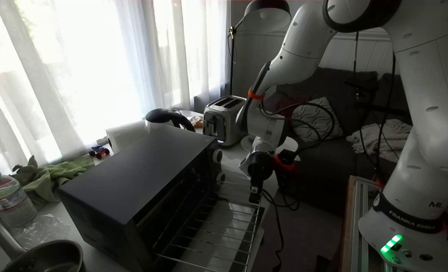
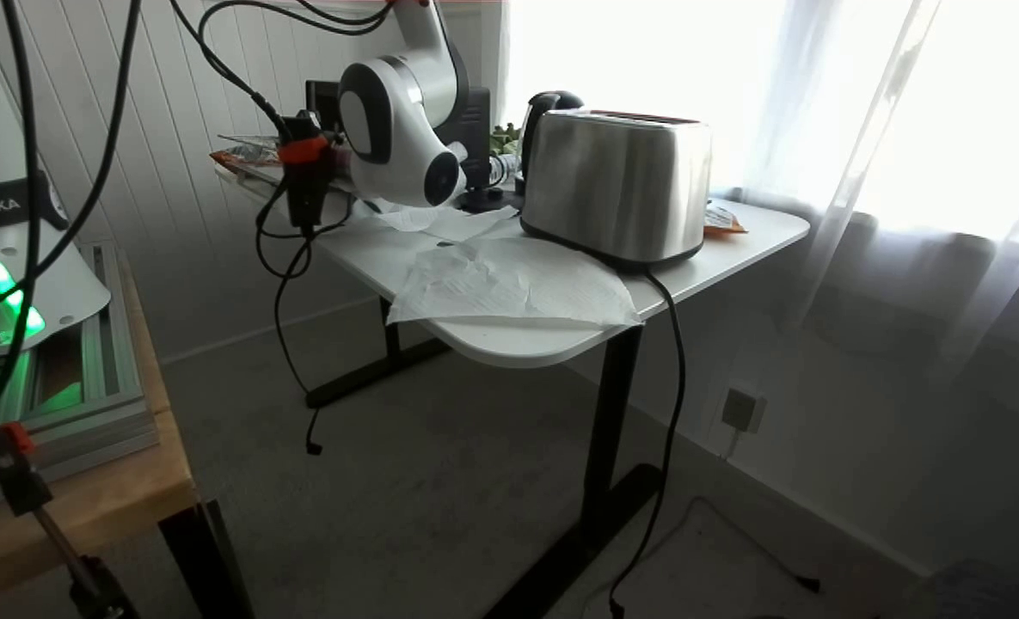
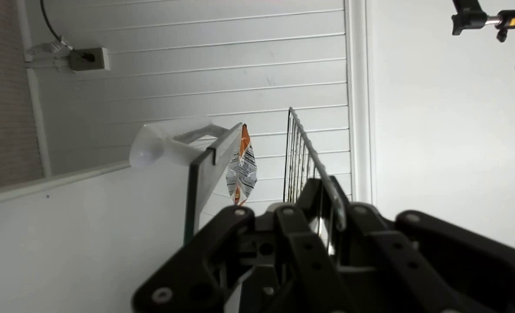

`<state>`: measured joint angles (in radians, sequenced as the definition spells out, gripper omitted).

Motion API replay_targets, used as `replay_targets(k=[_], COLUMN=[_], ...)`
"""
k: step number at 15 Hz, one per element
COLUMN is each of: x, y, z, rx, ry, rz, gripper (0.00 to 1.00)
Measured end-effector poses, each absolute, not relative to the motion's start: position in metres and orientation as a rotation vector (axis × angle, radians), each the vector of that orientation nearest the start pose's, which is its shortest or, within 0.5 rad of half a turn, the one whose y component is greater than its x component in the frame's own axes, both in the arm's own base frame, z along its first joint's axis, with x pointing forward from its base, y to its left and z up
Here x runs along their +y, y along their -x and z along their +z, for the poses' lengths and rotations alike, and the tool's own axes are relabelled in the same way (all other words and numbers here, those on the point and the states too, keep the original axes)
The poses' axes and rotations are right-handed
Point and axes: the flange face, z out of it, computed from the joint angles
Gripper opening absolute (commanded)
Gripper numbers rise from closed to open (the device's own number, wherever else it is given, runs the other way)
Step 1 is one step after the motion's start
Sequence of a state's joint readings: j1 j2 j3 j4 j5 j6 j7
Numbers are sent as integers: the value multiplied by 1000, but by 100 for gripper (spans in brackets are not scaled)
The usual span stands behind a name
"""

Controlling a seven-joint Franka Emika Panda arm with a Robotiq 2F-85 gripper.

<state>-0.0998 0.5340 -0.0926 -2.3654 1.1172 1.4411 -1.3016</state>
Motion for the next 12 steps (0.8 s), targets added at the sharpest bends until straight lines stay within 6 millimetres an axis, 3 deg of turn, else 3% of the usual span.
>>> replay_targets(k=[12], x=[31], y=[-382], z=[111], rx=[-187], ry=[1566], rz=[241], gripper=[2])
